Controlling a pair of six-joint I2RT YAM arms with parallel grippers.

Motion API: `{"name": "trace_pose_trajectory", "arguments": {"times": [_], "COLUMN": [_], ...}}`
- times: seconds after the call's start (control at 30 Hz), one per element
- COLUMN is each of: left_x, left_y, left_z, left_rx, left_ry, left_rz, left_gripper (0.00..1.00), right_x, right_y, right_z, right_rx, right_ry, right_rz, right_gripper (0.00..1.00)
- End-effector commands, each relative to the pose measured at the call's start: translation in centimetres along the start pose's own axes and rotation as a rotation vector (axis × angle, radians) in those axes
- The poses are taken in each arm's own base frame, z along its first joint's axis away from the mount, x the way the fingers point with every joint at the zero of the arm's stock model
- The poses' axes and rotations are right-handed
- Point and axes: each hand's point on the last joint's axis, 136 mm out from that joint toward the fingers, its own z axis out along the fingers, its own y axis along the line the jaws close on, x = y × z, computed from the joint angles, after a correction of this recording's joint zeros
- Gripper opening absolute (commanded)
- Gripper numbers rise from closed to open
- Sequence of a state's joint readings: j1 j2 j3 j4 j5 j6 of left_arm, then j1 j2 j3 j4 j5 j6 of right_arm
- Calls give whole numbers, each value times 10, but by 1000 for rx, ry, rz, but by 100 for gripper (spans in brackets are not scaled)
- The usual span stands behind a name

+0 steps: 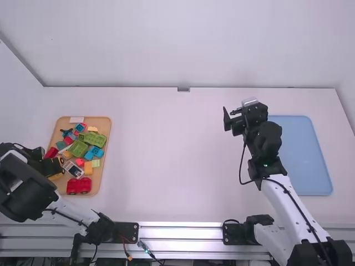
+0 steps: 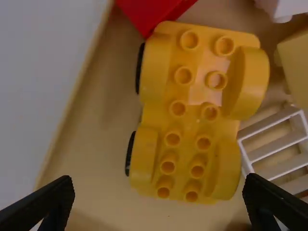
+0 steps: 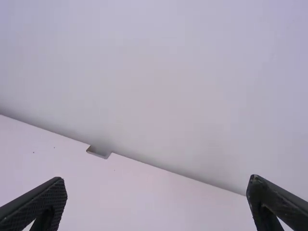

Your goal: Assemble lego blocks to make yellow taxi

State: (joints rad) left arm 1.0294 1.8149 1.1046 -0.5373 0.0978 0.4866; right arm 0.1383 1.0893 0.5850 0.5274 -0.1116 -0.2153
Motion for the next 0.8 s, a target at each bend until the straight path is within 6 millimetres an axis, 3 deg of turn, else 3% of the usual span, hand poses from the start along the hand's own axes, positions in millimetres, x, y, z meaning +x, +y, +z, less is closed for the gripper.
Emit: {"name": "trace_pose_trajectory", "arguments": {"times": [0.0,0.77], "left_x": [-5,-2], "left_y": [-4,-10], "left_z": [-1,10], "left_rx": [71,86], "left_ry": [-42,-22], "left_rz": [39,126], "left_gripper": [92,91], "right_x": [-21,-23], "right_y": [-4,2], "right_z": [2,2], "right_rx": [9,-8], "right_ry": [-45,-51], "right_rz": [3,1], "right_gripper": [99,99]}}
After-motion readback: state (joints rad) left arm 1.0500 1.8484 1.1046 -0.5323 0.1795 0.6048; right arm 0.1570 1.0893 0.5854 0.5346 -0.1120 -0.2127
